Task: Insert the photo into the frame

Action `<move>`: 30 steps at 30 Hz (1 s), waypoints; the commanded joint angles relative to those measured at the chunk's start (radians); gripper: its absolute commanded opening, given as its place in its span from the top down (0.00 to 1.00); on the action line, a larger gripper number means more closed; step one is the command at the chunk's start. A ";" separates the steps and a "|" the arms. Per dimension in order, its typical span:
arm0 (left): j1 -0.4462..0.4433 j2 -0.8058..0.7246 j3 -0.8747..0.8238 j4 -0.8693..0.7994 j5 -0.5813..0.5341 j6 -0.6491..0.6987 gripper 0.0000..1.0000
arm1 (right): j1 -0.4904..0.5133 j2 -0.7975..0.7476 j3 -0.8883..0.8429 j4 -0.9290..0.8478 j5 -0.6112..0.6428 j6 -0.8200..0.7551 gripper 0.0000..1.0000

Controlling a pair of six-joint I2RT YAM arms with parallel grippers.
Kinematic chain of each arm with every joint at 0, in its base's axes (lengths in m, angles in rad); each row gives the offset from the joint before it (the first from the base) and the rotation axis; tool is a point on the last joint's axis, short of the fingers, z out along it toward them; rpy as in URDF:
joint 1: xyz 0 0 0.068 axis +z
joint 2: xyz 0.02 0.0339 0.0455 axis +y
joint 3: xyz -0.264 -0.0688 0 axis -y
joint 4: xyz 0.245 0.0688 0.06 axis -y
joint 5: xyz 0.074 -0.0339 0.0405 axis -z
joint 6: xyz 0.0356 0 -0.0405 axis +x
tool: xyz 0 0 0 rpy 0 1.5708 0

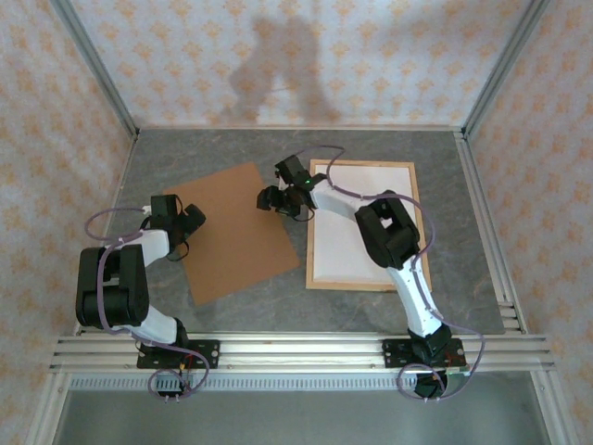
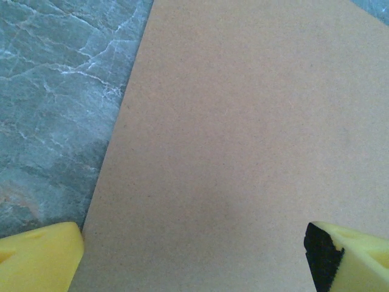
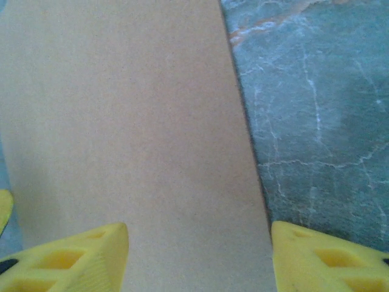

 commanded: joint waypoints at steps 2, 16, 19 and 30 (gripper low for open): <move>-0.017 0.035 -0.053 -0.065 0.114 -0.028 0.07 | 0.038 -0.105 -0.037 0.219 -0.249 0.045 0.44; -0.016 0.021 -0.068 -0.052 0.132 -0.029 0.07 | 0.021 -0.198 -0.222 0.570 -0.361 0.168 0.51; -0.016 0.017 -0.076 -0.041 0.139 -0.036 0.07 | 0.021 -0.214 -0.269 0.703 -0.340 0.245 0.51; -0.016 0.000 -0.098 -0.015 0.155 -0.046 0.07 | 0.056 -0.229 -0.349 0.854 -0.112 0.463 0.50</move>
